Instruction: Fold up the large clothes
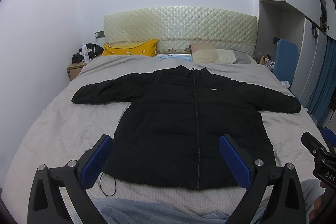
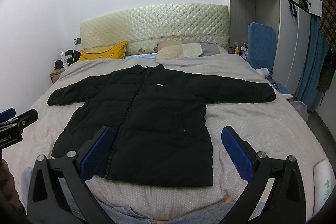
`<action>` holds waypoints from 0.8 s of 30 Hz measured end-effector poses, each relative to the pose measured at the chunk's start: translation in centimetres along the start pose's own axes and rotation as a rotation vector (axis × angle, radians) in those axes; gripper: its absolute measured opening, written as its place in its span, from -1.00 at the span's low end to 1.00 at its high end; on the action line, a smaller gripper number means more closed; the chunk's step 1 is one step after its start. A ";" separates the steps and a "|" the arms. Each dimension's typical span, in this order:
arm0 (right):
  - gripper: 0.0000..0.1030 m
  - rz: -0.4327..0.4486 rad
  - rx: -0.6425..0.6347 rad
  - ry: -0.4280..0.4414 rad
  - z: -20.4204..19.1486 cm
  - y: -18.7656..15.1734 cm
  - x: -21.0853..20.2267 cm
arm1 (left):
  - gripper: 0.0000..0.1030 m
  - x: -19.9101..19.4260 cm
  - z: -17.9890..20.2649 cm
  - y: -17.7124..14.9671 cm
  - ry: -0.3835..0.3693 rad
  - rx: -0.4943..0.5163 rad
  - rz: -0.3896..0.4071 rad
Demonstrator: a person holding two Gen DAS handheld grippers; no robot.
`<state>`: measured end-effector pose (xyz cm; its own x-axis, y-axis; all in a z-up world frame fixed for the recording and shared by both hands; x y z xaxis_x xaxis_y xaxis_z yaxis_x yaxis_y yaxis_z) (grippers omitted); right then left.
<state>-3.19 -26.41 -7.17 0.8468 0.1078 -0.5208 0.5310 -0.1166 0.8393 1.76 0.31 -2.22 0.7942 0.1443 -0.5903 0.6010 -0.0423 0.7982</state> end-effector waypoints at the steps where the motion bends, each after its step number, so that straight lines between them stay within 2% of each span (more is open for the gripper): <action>1: 1.00 0.001 0.000 -0.001 0.0 0.0 0.0 | 0.99 0.0 0.0 0.0 -0.001 0.000 0.000; 24: 1.00 -0.003 0.000 0.001 0.1 0.0 0.0 | 0.99 0.9 0.1 0.3 -0.029 0.001 -0.021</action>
<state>-3.15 -26.48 -7.21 0.8451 0.1087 -0.5234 0.5337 -0.1168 0.8376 2.69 0.29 -2.48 0.7836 0.1166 -0.6103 0.6177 -0.0403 0.7854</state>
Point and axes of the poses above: each gripper's, at about its wrist camera, not at the fingertips, and x roughly the way its jaws point, z to its right, y to its top, the point moved 2 cm from there along x, roughly the way its jaws point, and after that the axes turned 8 degrees about y, right-handed, at the moved point
